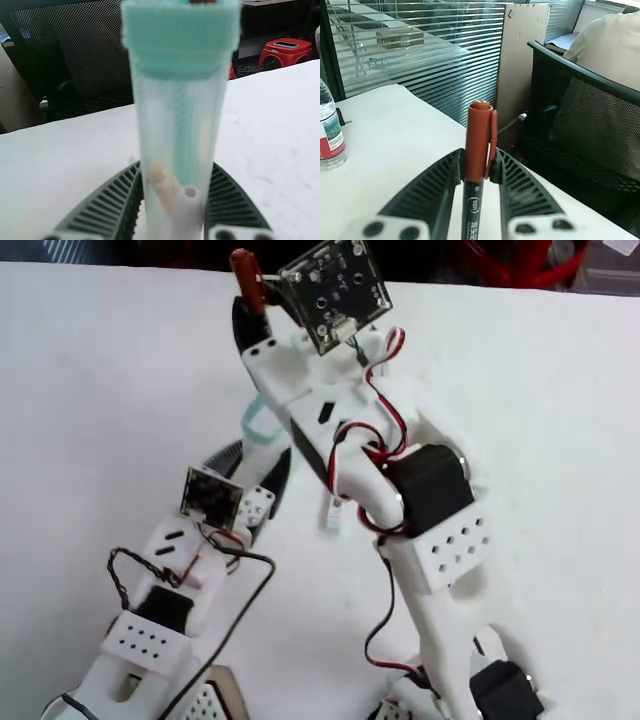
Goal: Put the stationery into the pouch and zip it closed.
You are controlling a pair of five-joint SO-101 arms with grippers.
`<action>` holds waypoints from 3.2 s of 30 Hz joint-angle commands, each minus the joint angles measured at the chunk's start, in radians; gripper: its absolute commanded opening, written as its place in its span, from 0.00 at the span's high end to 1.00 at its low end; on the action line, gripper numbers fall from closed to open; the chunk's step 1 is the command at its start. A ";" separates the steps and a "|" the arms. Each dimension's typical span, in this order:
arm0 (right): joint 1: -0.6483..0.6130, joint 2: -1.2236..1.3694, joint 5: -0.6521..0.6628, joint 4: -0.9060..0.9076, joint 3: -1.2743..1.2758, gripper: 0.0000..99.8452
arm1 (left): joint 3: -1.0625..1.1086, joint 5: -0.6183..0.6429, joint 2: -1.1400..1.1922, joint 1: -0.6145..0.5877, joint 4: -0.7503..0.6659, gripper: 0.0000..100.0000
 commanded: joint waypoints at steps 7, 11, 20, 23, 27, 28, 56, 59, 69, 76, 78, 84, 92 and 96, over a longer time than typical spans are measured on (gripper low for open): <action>0.008 -0.030 -0.008 0.016 0.068 0.98 | -0.009 -0.002 -0.008 -0.002 -0.018 0.82; -0.007 -0.062 -0.009 -0.067 0.072 0.98 | -0.009 -0.002 -0.008 0.001 -0.018 0.82; -0.007 -0.045 -0.006 -0.188 0.150 0.98 | -0.009 -0.002 -0.008 -0.004 -0.018 0.83; 0.010 -0.076 -0.003 -0.142 0.199 0.98 | -0.009 -0.002 -0.008 -0.004 -0.018 0.83; 0.028 -0.145 -0.002 -0.084 0.287 0.98 | -0.009 -0.002 -0.008 -0.004 -0.018 0.82; 0.031 -0.163 -0.002 -0.074 0.310 0.98 | -0.009 -0.002 -0.008 -0.004 -0.018 0.82; 0.166 -0.314 -0.009 0.012 0.391 0.77 | -0.012 0.017 -0.013 -0.038 -0.020 0.82; 0.249 -0.314 -0.009 0.021 0.437 0.79 | -0.026 0.051 -0.008 -0.048 -0.020 0.82; 0.312 -0.314 -0.006 0.018 0.704 0.79 | -0.028 0.055 -0.008 -0.076 -0.020 0.83; 0.248 -0.312 0.003 0.025 0.781 0.79 | -0.031 0.118 -0.013 -0.125 -0.020 0.83; 0.211 -0.294 0.044 0.039 0.776 0.79 | -0.029 0.118 -0.013 -0.125 -0.020 0.83; 0.177 -0.077 0.025 0.062 0.718 0.79 | -0.026 0.118 -0.013 -0.116 -0.014 0.83; 0.213 0.262 -0.229 0.248 0.523 0.79 | -0.023 0.118 -0.008 -0.093 -0.011 0.83; 0.232 0.424 -0.264 0.259 0.443 0.79 | -0.005 0.117 -0.013 -0.062 -0.012 0.83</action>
